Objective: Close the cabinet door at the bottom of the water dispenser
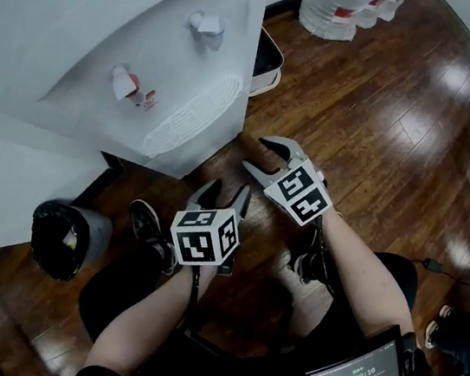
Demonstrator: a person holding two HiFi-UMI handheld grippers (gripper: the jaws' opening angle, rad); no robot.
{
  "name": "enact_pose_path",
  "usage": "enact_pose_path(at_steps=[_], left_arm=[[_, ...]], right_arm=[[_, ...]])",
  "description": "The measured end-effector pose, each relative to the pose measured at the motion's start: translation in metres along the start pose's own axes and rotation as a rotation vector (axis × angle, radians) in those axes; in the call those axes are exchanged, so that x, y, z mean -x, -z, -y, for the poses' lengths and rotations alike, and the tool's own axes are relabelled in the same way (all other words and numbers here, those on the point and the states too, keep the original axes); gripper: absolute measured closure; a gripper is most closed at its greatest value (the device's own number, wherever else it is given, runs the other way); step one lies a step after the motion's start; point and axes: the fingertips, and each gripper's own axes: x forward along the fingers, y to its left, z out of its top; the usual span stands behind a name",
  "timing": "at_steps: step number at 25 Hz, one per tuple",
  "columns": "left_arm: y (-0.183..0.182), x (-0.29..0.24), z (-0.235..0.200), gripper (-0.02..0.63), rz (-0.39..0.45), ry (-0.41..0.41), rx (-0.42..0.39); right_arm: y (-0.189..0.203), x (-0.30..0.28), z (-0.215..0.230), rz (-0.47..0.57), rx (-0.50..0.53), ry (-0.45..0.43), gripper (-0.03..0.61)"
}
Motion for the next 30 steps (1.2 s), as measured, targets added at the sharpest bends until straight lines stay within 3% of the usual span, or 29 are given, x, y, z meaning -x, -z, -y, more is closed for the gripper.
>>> enact_pose_path(at_steps=[7,14,19,24,30], left_arm=[[-0.001,0.047,-0.003,0.368,0.196,-0.093,-0.034],[-0.014,0.082,0.019,0.416,0.364,-0.092,-0.091],[-0.015,0.095,0.035,0.442,0.38,-0.09,-0.137],[-0.05,0.115,0.062,0.482,0.5,-0.059,-0.306],[-0.075,0.134,0.076,0.483,0.577,-0.009,-0.294]], right_arm=[[-0.019,0.065,-0.035,0.169,-0.125,0.033,0.385],[-0.046,0.138,-0.052,0.345,-0.291,0.022,0.425],[-0.057,0.156,-0.065,0.376,-0.26,0.024,0.428],[-0.097,0.17,-0.056,0.465,-0.281,0.05,0.458],[-0.114,0.175,-0.052,0.52,-0.25,0.077,0.521]])
